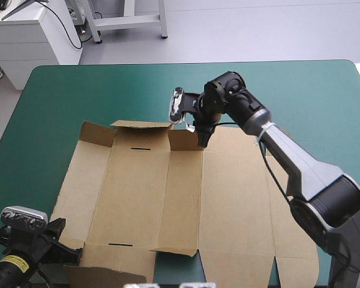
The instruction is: Fold the box
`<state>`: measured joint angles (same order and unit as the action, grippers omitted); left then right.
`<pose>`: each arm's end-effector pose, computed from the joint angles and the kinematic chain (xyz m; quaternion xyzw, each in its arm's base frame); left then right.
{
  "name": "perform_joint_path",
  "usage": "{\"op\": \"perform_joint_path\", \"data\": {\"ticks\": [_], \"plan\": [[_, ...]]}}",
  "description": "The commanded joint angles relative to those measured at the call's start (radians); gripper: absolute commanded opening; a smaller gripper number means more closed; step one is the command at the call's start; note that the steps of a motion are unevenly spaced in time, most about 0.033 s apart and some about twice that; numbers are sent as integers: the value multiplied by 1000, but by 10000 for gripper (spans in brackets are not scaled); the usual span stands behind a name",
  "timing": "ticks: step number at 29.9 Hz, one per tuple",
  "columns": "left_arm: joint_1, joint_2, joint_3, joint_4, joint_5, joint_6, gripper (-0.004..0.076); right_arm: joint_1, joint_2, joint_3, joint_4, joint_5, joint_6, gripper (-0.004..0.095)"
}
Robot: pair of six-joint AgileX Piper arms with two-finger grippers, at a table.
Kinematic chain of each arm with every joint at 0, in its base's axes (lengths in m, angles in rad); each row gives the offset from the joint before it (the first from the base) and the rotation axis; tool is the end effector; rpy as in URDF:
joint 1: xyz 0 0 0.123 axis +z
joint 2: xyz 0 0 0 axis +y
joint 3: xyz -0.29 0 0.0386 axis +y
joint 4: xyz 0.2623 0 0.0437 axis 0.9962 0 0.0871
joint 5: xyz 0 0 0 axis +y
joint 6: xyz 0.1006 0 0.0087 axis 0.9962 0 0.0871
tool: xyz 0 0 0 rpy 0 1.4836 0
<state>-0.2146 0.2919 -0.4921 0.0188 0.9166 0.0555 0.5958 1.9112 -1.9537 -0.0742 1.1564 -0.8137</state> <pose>0.0622 -0.0120 0.2789 0.1217 0.8828 -0.0268 0.4529 0.3726 0.2444 0.3521 -0.6276 0.7298 -0.0657 0.2629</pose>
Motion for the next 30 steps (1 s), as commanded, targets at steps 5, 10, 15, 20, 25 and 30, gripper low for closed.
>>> {"op": "perform_joint_path", "data": {"ticks": [5,10,15,20,25,30], "plan": [[-1,12,-22,5,-68,-8,-8,-31,-205,-33,-116,90,279,226],[-1,23,-24,8,-72,-29,-8,-95,-286,-15,-68,90,373,132],[-1,94,-62,13,-84,-56,-8,-200,-387,92,-63,90,454,115],[-1,259,-218,20,-64,-69,-8,-307,-489,250,-21,90,475,114],[-1,527,-441,50,82,-69,-8,-422,-556,362,94,81,477,113],[23,753,-605,102,141,-69,-8,-561,-609,489,206,58,462,113]]}}
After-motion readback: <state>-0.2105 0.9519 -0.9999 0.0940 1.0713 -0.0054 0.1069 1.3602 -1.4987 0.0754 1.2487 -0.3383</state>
